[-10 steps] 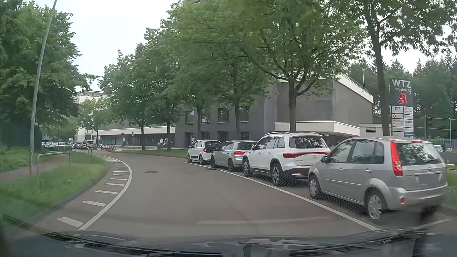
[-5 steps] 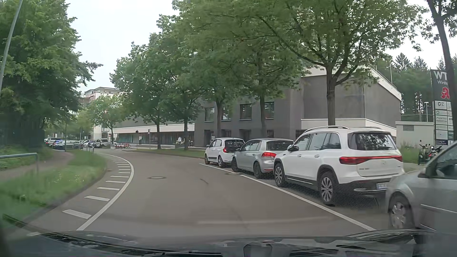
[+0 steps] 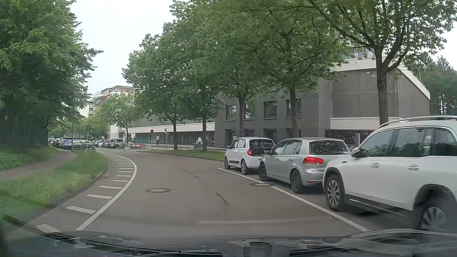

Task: Follow the waypoints while adhering to traffic rules and regulations

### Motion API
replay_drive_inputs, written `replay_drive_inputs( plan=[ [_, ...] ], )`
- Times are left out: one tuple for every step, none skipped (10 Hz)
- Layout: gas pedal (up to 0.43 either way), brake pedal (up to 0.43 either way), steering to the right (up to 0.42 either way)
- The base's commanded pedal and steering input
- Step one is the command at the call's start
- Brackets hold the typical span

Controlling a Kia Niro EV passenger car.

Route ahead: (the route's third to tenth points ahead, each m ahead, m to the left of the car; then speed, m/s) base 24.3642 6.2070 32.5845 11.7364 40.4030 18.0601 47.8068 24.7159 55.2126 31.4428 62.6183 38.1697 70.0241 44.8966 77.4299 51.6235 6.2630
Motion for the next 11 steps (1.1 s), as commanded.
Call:
replay_drive_inputs(
  plan=[
    [0.087, 0.0, -0.101],
    [0.087, 0.0, -0.097],
    [0.087, 0.0, -0.096],
    [0.087, 0.0, -0.094],
    [0.087, 0.0, -0.092],
    [0.087, 0.0, -0.09],
    [0.087, 0.0, -0.087],
    [0.087, 0.0, -0.082],
    [0.087, 0.0, -0.076],
    [0.087, 0.0, -0.073],
    [0.087, 0.0, -0.071]
  ],
)
